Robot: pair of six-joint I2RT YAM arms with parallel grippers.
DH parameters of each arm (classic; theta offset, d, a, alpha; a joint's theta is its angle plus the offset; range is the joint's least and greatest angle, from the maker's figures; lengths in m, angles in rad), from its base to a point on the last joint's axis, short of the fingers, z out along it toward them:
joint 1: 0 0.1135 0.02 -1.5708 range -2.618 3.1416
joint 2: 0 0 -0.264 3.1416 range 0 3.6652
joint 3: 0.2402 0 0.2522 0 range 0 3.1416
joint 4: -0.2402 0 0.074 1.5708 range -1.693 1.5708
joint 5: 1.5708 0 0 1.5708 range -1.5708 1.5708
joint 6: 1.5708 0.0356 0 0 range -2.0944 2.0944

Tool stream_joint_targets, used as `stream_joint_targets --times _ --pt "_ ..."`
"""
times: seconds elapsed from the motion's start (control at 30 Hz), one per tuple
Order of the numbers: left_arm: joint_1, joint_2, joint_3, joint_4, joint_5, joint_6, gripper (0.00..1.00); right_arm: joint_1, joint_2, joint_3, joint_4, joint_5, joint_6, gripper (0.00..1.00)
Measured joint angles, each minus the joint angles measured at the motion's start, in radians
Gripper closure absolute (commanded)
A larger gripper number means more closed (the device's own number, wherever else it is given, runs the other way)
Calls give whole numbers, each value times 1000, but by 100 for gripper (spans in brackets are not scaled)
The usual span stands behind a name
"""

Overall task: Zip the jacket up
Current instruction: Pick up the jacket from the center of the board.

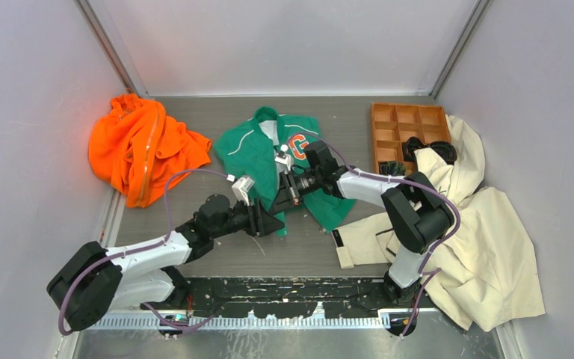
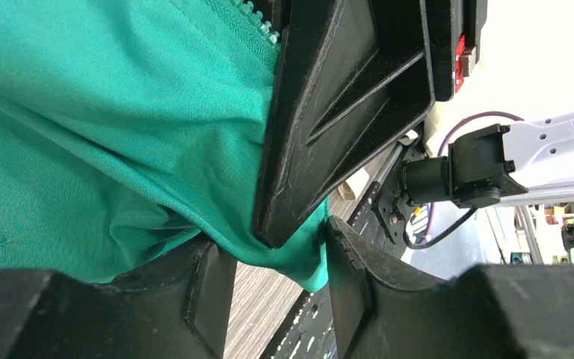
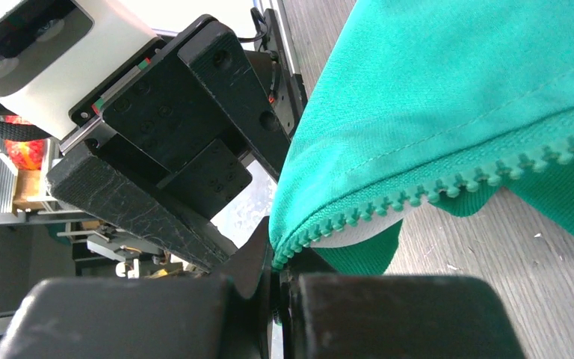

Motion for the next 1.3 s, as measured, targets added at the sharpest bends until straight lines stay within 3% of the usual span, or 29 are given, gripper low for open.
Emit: stream_joint_targets --times 0.1,0.27,0.63,0.83,1.1,1.3 --pt "6 -13 -7 -1 6 0 54 0 0 9 -23 6 -22 98" --pt "10 -45 -24 -8 12 0 64 0 0 19 -56 14 -50 98" --pt "15 -8 -26 7 43 -5 64 0 0 23 -97 28 -81 98" --pt "15 34 -26 41 59 -23 68 0 0 23 -106 34 -85 98" --pt "15 35 -26 49 62 -29 98 0 0 23 -106 34 -88 96" --pt "18 36 -26 51 63 -28 100 0 0 33 -126 34 -100 88"
